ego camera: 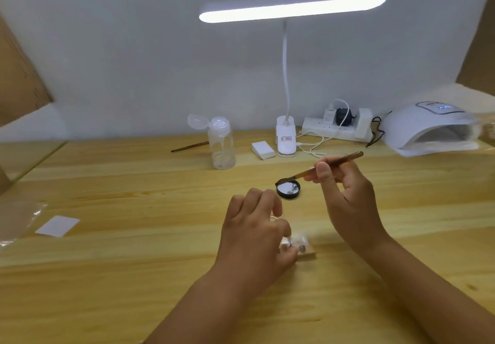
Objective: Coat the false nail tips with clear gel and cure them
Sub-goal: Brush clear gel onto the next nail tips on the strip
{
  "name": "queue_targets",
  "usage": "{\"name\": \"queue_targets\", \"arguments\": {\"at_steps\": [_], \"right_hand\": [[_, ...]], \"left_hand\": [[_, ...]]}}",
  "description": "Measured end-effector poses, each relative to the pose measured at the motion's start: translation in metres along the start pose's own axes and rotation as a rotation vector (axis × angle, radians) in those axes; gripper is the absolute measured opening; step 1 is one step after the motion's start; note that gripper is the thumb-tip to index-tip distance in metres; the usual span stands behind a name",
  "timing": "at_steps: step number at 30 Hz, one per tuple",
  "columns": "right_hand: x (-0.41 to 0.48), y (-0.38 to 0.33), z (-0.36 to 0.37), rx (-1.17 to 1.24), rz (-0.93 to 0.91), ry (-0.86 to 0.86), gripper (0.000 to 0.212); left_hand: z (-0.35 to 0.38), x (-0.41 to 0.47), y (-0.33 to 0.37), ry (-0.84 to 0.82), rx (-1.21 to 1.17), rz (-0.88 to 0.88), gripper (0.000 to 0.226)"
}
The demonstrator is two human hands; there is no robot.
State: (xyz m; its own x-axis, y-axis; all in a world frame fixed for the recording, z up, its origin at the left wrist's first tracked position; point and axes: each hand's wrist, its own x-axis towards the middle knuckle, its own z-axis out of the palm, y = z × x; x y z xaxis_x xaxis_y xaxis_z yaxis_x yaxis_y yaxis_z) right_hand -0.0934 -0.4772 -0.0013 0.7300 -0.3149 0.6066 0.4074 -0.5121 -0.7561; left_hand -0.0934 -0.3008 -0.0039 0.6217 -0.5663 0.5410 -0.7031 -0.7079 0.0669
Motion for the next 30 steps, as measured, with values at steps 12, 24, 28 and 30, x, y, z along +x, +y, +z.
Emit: {"name": "queue_targets", "arguments": {"at_steps": [12, 24, 28, 30], "right_hand": [[-0.003, -0.005, 0.003, 0.083, 0.047, 0.000, 0.007], [-0.008, -0.002, 0.007, 0.137, 0.087, -0.027, 0.008], [-0.012, -0.008, 0.008, 0.130, 0.021, -0.066, 0.012], [-0.013, -0.010, 0.009, 0.121, -0.001, -0.116, 0.016]], "left_hand": [[0.009, -0.013, -0.006, 0.328, -0.114, 0.181, 0.010], [-0.016, 0.021, -0.063, 0.332, -0.674, -0.308, 0.019], [-0.005, -0.003, -0.063, 0.287, -0.754, -0.320, 0.010], [-0.003, -0.006, -0.064, 0.289, -0.835, -0.396, 0.007]]}}
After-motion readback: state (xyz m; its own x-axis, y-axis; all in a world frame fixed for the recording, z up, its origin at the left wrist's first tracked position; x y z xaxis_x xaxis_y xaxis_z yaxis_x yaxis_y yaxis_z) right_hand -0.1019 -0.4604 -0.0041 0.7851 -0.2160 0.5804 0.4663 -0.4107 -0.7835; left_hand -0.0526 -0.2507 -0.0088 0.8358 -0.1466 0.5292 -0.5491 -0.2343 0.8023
